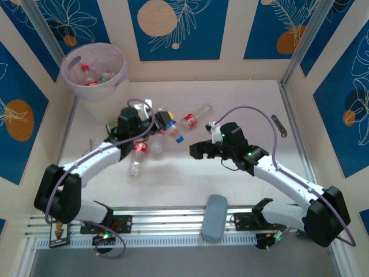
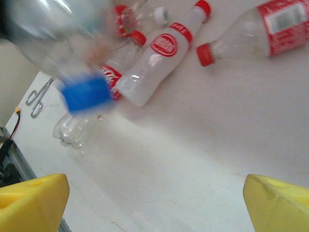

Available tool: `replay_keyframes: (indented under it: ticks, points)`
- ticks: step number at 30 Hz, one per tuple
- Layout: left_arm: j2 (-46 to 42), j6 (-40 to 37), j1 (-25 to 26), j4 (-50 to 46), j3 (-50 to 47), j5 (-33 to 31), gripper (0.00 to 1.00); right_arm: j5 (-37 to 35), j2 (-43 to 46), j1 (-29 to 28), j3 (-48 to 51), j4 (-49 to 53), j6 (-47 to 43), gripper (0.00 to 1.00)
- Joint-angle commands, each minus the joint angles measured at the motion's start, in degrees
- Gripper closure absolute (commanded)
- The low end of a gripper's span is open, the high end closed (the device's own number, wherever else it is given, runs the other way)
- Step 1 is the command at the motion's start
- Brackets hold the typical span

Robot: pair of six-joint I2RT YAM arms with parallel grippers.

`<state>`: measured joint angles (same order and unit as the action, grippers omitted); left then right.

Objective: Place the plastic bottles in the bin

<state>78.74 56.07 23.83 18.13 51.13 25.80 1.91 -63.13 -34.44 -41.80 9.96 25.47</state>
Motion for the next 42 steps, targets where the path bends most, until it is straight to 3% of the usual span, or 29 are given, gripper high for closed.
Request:
replay_keyframes:
  ticks: [1, 6, 9, 17, 21, 29, 35, 42]
  points:
    - [-4.39, -13.16, -4.06, -13.95, 11.86, 3.17, 0.75, -0.34, 0.06, 1.72, 1.33, 3.52, 3.08, 0.07]
    - [-5.28, -21.27, -13.90, -25.21, 27.06, 2.60, 0.87, -3.01, 0.50, 1.85, 2.38, 4.54, 5.26, 0.07]
    - [-3.18, -24.04, -19.54, -29.22, 35.32, 2.54, 1.00, -3.36, 1.56, 1.54, 3.38, 4.57, 5.93, 0.07]
    - [5.76, -20.46, -31.44, -26.16, 47.59, 1.78, 1.00, -5.70, 4.60, 0.82, 4.54, 7.26, 5.82, 0.07]
    - [11.90, -18.54, -35.36, -21.65, 51.56, 3.93, 1.00, -5.45, 8.42, -0.05, 5.83, 5.86, 4.75, 0.01]
    - [24.33, -20.63, -38.62, -27.14, 62.44, -0.57, 1.00, -6.24, 15.99, -0.38, 8.29, 6.34, 5.55, 0.01]
    - [35.05, -21.86, -38.57, -34.18, 73.45, -1.68, 1.00, -7.10, 16.46, -0.11, 7.61, 9.68, 5.65, 0.01]
    - [41.41, -28.75, -37.50, -41.71, 78.33, -4.07, 1.00, -7.43, 16.22, -0.11, 8.18, 9.26, 6.36, 0.01]
